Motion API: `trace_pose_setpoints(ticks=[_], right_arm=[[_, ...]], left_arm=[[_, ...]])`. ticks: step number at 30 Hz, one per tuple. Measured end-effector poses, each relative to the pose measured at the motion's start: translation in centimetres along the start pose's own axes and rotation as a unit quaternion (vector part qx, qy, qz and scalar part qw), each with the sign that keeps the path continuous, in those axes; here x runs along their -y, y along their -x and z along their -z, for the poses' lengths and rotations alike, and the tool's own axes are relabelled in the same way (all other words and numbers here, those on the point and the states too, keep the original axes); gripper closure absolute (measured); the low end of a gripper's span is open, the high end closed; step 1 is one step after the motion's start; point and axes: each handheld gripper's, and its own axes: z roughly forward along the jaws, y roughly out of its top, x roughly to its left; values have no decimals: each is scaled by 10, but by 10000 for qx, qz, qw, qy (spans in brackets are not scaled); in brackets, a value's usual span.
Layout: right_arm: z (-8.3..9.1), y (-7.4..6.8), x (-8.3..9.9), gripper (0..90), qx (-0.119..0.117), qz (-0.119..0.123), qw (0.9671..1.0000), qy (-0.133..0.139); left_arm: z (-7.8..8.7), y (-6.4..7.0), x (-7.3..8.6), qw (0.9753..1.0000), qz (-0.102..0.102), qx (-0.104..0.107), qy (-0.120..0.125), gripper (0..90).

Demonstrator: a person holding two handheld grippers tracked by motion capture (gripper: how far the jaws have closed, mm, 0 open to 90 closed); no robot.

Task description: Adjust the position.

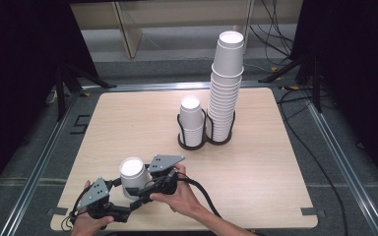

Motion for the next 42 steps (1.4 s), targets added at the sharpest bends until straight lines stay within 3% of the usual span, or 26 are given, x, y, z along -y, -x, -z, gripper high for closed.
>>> trace_pose_setpoints(ticks=[4,7,10,16,20,22,29,32,34,38,39,42], right_arm=[[-3,-3,-1,196,-56,52,9999,81],[-4,-5,-1,196,-78,-35,10000,15],[-5,-5,-1,196,-100,44,9999,51],[-4,-5,0,194,-133,-71,9999,-2],[-5,-4,2,185,-139,-96,9999,27],[-4,-4,1,176,-147,-220,9997,4],[4,0,-8,157,-175,-106,9995,239],[9,-1,-13,155,-185,-73,9996,179],[17,0,-23,154,-171,96,9998,55],[25,3,-33,155,-291,206,9991,-227],[30,5,-38,155,-400,338,9974,-487],[32,7,-40,156,-484,444,9953,-712]], left_arm=[[1,1,-1,9999,22,-61,-98,3],[-1,1,-1,10000,38,12,55,0],[1,2,-1,10000,78,-34,-20,0],[3,2,-1,9999,85,-109,7,41],[3,1,-1,9998,196,-101,-19,60],[4,1,-1,9997,217,-92,-16,73],[4,-1,-1,9998,69,-104,132,102],[5,-1,-2,9999,-86,-130,36,103],[5,1,-3,9995,-199,-181,-141,106],[3,1,-2,9991,-349,-122,-191,110],[2,2,-2,9987,-407,-112,-270,111],[1,3,-2,9977,-544,-128,-383,113]])
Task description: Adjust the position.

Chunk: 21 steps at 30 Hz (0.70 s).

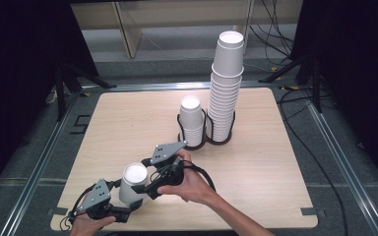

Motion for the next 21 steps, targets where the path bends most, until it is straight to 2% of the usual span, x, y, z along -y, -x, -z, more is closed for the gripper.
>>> trace_pose_setpoints(ticks=[1,2,3,4,6,7,9,11,12,13,14,15,16,17,18,20,21], right_arm=[[1,0,-1,156,-15,49,9999,-89],[3,1,-4,156,37,200,9992,-334],[3,1,-4,156,37,200,9992,-334],[5,2,-7,156,-13,281,9983,-517],[6,1,-11,157,-61,404,9968,-684],[7,0,-12,158,-57,463,9960,-762],[7,-1,-13,158,-81,516,9950,-848],[6,-3,-16,158,-127,673,9920,-1062],[6,-3,-16,158,-127,673,9920,-1062],[6,-6,-16,158,-115,448,9919,-1186],[4,-4,-18,158,-169,720,9900,-1204],[3,-3,-18,158,-235,743,9889,-1263],[4,-7,-17,159,-252,499,9882,-1423],[1,-5,-17,159,-292,682,9870,-1428],[-1,-5,-16,159,-339,823,9851,-1474],[-4,-6,-15,159,-359,903,9827,-1578],[-4,-6,-15,159,-359,903,9827,-1578]], left_arm=[[0,1,-1,9999,-75,-31,-150,113],[-2,3,0,9998,-113,-10,-138,115],[-2,3,0,9998,-113,-10,-138,115],[-2,4,0,9995,-147,22,-286,116],[-3,4,0,9983,-305,-20,-490,117],[-4,6,1,9989,-174,22,-428,118],[-5,6,1,9985,-209,36,-503,119],[-5,7,0,9973,-303,55,-661,123],[-5,7,0,9973,-303,55,-661,123],[-5,8,-1,9969,-335,73,-707,123],[-4,10,-2,9960,-394,78,-795,125],[-4,10,-2,9960,-394,78,-795,125],[-5,10,-3,9958,-416,106,-807,126],[-5,12,-3,9948,-498,134,-880,126],[-5,13,-3,9948,-494,136,-884,126],[-6,14,-2,9943,-521,152,-914,127],[-6,14,-2,9943,-521,152,-914,127]])
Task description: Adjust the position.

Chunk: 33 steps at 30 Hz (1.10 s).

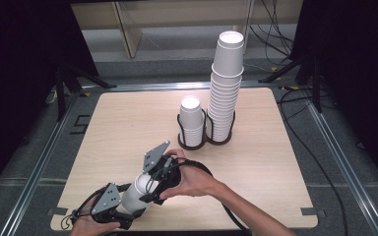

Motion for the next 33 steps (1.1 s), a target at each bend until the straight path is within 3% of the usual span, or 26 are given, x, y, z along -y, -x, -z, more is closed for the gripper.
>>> trace_pose_setpoints(ticks=[4,14,19,22,24,26,28,30,31,33], right_arm=[[-8,1,0,163,-28,86,9996,-261],[-18,4,4,233,-201,51,9994,-286],[-20,6,10,231,-287,-141,9993,-215],[-19,6,12,237,-348,-190,9992,-29],[-15,5,13,239,-353,-229,9991,100],[-12,6,14,240,-330,-225,9989,240],[-7,7,18,241,-299,-344,9978,479],[-3,7,22,242,-299,-398,9968,631],[-3,7,22,242,-299,-398,9968,631],[3,8,30,243,-221,-498,9943,917]], left_arm=[[0,2,-1,10000,-28,59,27,127],[0,2,0,9999,-68,115,27,127],[-1,3,0,9999,-96,93,65,127],[0,1,1,9997,-111,100,182,105],[0,0,1,9992,7,192,340,90],[0,0,1,9987,85,119,495,75],[2,-3,1,9973,104,164,701,64],[4,-5,1,9977,39,142,662,59],[3,-4,0,9963,196,189,815,59],[7,-6,0,9951,225,105,958,60]])
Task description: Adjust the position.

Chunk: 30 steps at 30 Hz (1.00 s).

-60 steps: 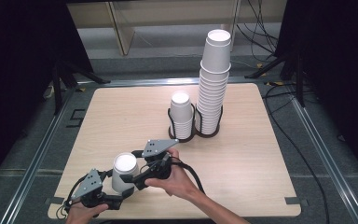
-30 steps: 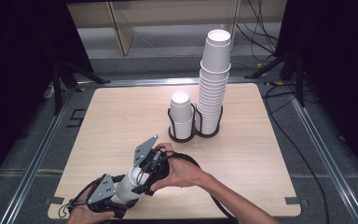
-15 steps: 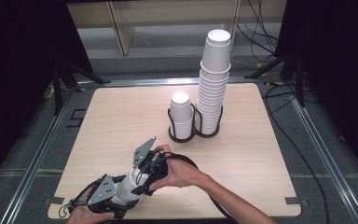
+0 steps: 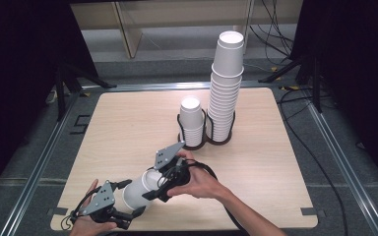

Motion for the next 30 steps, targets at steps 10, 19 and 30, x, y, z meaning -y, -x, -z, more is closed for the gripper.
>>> trace_pose_setpoints(ticks=[10,19,30], right_arm=[[30,14,15,243,345,-348,9962,718],[42,16,25,243,497,-720,9919,919],[60,27,32,243,482,-897,9824,1569]], left_arm=[[6,-6,1,9989,337,-45,332,147],[-3,-9,1,9946,845,-91,601,147],[-17,-16,-11,9888,1082,93,1021,146]])
